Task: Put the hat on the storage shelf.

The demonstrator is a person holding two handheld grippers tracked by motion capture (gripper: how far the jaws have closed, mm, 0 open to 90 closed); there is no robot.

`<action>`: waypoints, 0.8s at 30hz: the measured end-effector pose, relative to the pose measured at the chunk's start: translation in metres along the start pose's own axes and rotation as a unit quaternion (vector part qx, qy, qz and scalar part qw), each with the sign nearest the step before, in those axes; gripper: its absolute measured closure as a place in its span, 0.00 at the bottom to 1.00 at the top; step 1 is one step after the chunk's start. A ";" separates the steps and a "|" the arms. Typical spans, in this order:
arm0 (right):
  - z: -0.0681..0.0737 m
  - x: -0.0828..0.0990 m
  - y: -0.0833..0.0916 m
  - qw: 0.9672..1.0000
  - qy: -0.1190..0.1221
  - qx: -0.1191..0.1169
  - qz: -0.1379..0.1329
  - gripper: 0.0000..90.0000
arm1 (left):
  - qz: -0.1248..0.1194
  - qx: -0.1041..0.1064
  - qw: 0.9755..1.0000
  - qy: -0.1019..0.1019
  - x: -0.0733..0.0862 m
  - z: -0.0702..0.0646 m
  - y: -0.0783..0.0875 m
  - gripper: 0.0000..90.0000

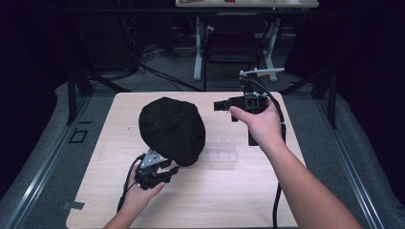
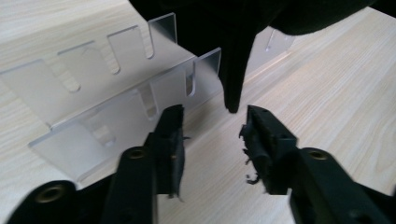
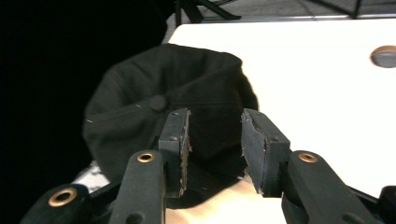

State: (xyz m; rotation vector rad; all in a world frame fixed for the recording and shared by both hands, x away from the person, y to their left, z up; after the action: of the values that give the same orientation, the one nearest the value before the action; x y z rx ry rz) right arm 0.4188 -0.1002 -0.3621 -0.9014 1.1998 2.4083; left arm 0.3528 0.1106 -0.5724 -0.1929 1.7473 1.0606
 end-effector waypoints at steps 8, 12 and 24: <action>-0.018 0.012 0.008 0.998 0.032 0.046 -0.003 0.68 | 0.014 0.004 1.000 0.014 0.009 0.005 0.011 0.54; -0.028 0.022 0.015 0.997 0.041 0.061 -0.005 0.67 | 0.019 0.001 1.000 0.020 0.015 0.009 0.018 0.52; -0.061 0.062 0.029 0.993 0.059 0.104 -0.005 0.65 | 0.028 -0.017 0.998 0.045 0.040 0.025 0.033 0.48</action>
State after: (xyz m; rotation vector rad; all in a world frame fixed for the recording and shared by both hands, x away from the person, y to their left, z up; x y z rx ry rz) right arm 0.3810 -0.1666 -0.4123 -0.9907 1.4533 2.1982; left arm 0.3330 0.1626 -0.5892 -0.2169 1.8261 1.1372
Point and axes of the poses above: each handheld gripper's, and its own axes: y roughly backward along the jaws, x roughly out of its underside, z roughly to its left, the point moved 8 cm from there along -y, roughly forward along the jaws, and after that the axes turned 1 degree about -z, right-handed, at the moved point
